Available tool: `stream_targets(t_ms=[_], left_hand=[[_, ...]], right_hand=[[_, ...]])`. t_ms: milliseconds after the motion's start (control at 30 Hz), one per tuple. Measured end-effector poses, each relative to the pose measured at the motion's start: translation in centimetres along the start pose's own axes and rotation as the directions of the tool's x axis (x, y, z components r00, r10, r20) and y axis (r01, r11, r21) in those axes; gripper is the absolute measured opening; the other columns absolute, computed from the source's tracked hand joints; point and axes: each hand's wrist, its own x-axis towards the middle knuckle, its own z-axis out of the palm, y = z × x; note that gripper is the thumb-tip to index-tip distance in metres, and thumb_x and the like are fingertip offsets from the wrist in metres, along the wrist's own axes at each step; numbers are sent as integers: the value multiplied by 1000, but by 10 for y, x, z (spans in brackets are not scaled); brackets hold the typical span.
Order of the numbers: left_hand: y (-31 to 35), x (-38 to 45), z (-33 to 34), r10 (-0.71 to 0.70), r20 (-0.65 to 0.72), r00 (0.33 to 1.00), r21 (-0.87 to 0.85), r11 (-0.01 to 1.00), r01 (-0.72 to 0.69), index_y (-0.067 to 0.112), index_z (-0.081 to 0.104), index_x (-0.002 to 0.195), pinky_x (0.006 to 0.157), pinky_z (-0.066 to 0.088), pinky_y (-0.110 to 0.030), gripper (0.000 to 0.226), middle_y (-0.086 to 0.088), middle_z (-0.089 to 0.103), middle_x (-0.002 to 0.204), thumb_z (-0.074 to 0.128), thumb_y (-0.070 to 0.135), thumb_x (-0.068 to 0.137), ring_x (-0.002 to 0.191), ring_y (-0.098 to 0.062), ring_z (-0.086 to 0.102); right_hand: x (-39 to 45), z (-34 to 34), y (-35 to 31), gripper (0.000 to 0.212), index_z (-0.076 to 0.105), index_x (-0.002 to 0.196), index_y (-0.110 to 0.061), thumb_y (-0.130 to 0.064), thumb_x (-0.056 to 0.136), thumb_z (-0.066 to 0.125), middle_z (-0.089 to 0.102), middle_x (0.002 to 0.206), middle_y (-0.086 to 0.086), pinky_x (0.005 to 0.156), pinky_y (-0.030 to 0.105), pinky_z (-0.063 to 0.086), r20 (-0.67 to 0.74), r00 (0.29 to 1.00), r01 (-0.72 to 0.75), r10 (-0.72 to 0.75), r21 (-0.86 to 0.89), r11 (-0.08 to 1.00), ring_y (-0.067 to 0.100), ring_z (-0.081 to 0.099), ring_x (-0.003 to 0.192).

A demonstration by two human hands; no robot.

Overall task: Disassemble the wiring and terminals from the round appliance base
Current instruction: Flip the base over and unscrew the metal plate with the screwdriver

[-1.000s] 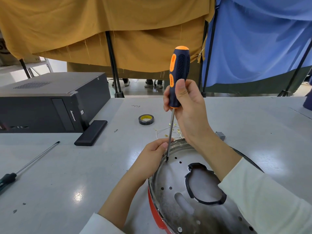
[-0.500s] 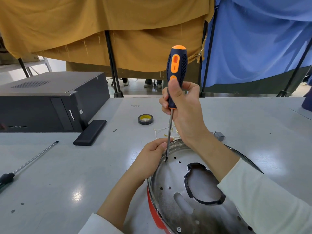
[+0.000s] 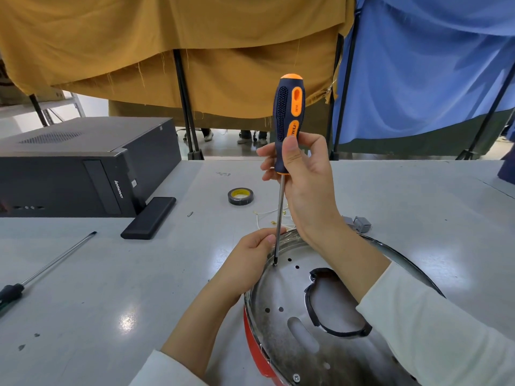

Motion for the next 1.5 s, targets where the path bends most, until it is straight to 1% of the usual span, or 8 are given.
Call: stream_targets(t_ms=[200,367,467,567,800,1033,1267,1500], left_hand=[[0,0,0,8,10,1000,-17,1000,-8,34,62,116,70,38,2,31,21,63,113,36,25,102,101,14,53],[0,-1,0,3,-3,1000,-44,999,-3,32,64,115,73,41,-1,31,20,65,109,37,23,102,101,10,57],[0,-1,1,4,-8,1000,-59,998,-4,29,64,117,82,43,-8,31,16,67,111,37,23,102,103,5,59],[1,-1,1,8,1,1000,-73,997,-8,30,65,114,75,43,-1,31,20,67,108,38,22,101,99,11,59],[2,-2,1,7,-8,1000,-85,996,-8,38,65,103,69,40,3,31,26,67,101,39,22,101,93,17,58],[2,-2,1,10,-10,1000,-99,995,-11,41,65,97,65,39,4,34,30,67,93,39,20,101,89,19,58],[4,-2,2,3,-14,1000,-121,993,-4,41,65,95,64,39,3,33,32,67,88,40,20,101,85,19,59],[3,-2,2,-6,-19,1000,-119,993,4,41,66,95,73,45,-2,33,23,69,99,41,21,101,95,10,61]], right_hand=[[1,2,3,28,54,99,-13,-25,103,28,57,76,-3,53,20,37,40,997,-62,62,-7,998,9,48,66],[3,1,-2,33,38,109,-14,-42,92,39,50,73,-2,46,16,35,39,993,-117,115,73,990,7,45,58],[4,0,-3,30,35,105,-21,-26,91,61,48,79,0,45,16,37,-6,994,-110,110,-14,994,6,44,56],[3,-2,-1,19,38,103,-18,-15,94,55,49,77,2,47,19,38,-3,997,-75,76,43,996,10,45,60],[1,-7,1,24,53,105,-12,-25,102,34,56,75,-3,60,24,46,-19,999,-48,48,-33,998,9,51,63],[5,-8,2,23,44,98,-17,-26,85,61,47,66,-6,50,21,38,-14,998,-63,63,14,998,10,39,52],[5,-13,1,30,59,109,-8,-28,95,41,55,71,-3,66,29,49,72,995,-79,73,87,993,12,53,65],[6,-11,-5,19,41,100,-12,-28,91,49,46,66,-2,50,22,36,80,985,-166,155,168,972,11,40,54]])
